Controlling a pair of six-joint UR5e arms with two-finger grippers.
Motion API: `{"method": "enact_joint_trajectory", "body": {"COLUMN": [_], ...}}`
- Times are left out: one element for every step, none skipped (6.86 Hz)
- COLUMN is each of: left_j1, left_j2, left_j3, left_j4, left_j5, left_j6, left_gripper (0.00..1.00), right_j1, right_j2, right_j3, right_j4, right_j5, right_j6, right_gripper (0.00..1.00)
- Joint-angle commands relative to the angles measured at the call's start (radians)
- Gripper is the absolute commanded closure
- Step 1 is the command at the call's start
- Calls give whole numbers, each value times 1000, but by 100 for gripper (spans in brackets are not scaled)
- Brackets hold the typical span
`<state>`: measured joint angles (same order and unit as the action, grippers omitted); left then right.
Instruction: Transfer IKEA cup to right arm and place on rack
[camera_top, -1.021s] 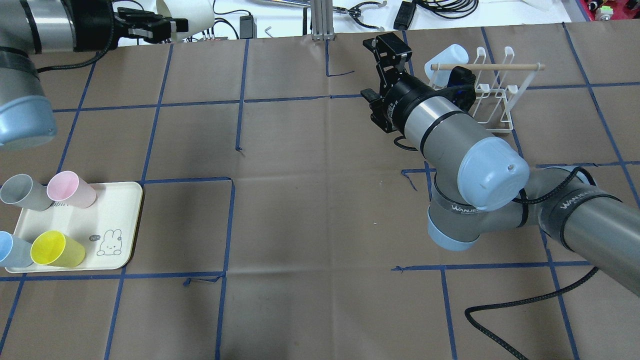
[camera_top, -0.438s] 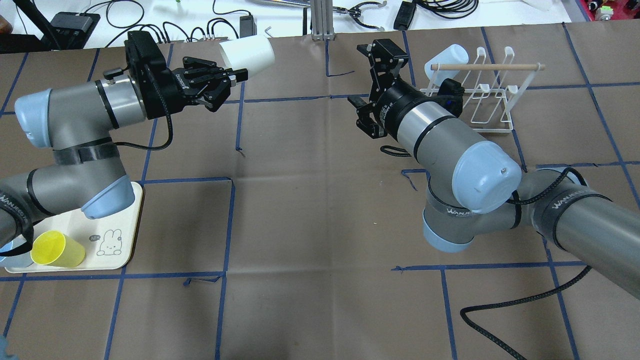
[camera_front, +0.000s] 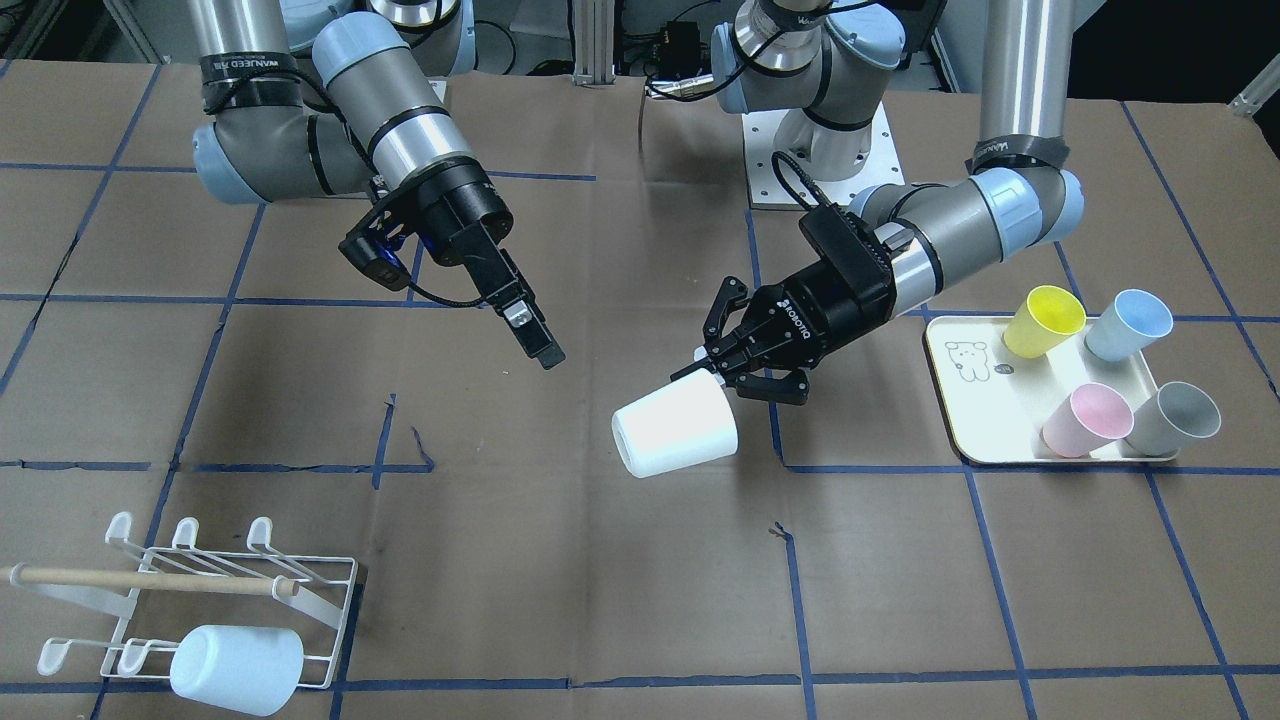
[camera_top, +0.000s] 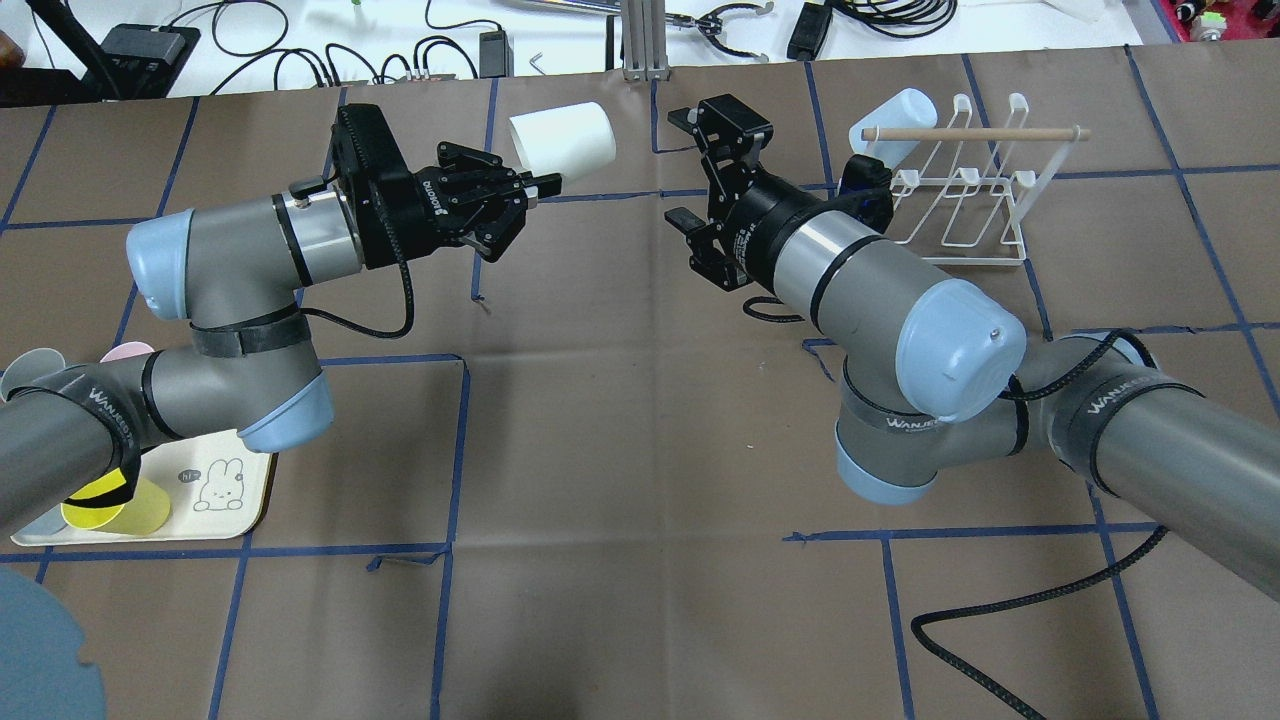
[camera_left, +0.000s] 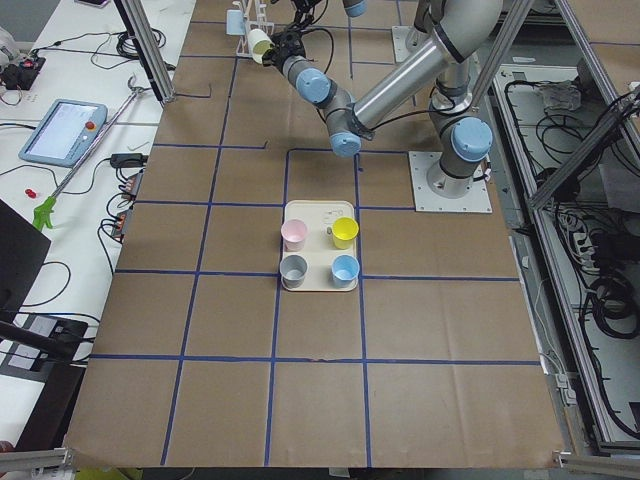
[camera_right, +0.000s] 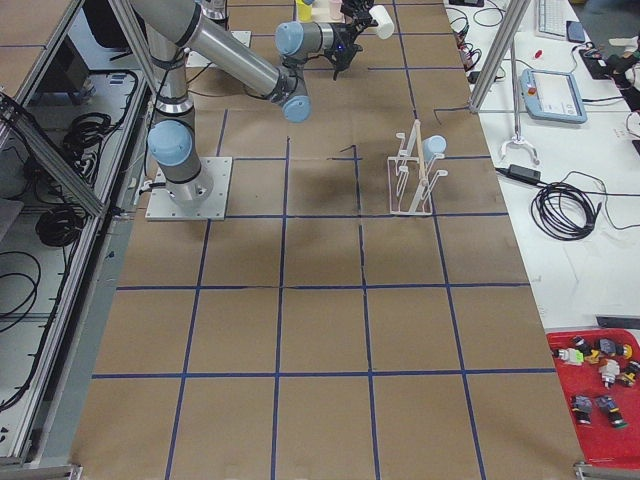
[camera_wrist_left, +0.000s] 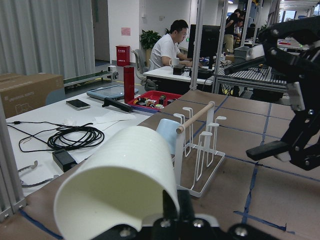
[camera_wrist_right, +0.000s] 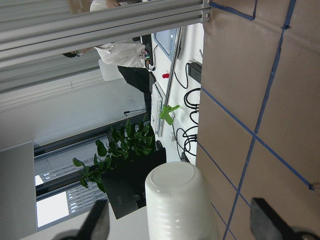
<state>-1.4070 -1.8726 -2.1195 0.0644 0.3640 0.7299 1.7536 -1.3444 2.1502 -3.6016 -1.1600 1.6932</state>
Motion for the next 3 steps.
{"method": "enact_joint_trajectory", "body": {"left_j1": [-7, -7, -6], "left_j2": [-3, -6, -7], "left_j3": [-37, -37, -37], "left_j4": [55, 60, 58], "left_j5": [0, 0, 0], "left_j6": [-4, -4, -4], "left_gripper": [100, 99, 99], "right_j1": [9, 18, 45], "right_j2": [31, 48, 79], "right_j3": [-1, -25, -53], "right_j4": [1, 1, 1], "right_j5": [3, 2, -1], "right_j6": [-29, -29, -27], "right_gripper": [1, 1, 1]}}
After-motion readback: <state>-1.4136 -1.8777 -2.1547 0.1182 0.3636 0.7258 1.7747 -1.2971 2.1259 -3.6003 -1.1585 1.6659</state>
